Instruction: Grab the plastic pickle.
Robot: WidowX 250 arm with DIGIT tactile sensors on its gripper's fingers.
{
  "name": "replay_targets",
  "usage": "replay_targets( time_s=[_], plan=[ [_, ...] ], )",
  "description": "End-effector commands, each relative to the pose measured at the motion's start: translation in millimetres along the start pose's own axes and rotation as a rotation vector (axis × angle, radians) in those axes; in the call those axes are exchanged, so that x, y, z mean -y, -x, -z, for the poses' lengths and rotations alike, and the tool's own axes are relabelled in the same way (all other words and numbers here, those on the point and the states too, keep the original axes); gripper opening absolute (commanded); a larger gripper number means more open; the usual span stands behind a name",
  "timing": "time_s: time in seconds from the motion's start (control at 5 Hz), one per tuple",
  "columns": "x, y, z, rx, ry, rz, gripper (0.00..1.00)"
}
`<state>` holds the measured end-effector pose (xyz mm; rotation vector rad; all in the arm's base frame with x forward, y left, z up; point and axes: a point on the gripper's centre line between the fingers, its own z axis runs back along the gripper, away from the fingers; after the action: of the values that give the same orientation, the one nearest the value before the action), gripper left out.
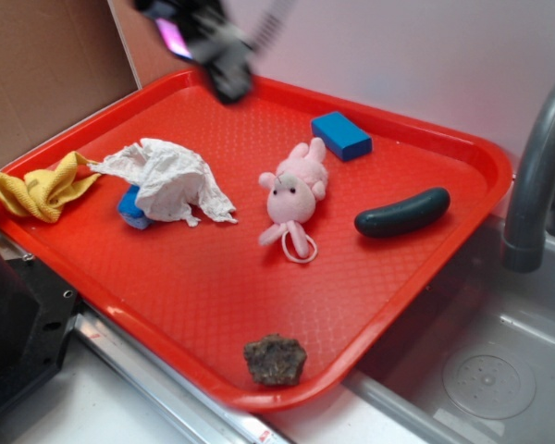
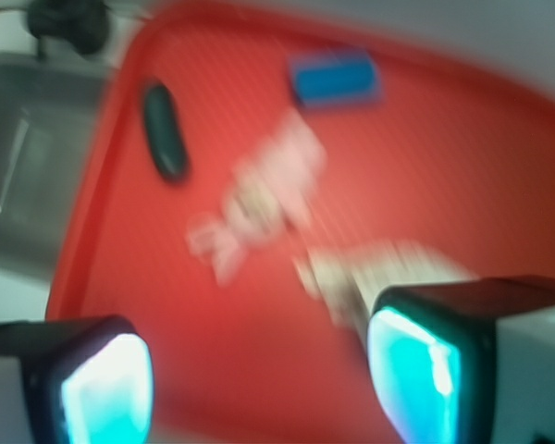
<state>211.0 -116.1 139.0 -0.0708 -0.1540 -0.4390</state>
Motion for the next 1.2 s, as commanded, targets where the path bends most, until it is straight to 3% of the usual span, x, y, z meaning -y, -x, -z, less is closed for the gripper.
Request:
replay_targets(
  time_s=[0.0, 0.2, 0.8, 1.0],
  plan=[
    [32.1, -55.2, 39.5, 0.109, 0.032, 0.235, 1.00],
    [43.1, -56.3, 64.5, 0.070, 0.016, 0.219, 1.00],
    [29.9, -59.2, 118.7, -0.022, 0.096, 0.230, 1.00],
    [31.0, -54.5, 116.8, -0.029, 0.086, 0.250, 0.00]
  ],
)
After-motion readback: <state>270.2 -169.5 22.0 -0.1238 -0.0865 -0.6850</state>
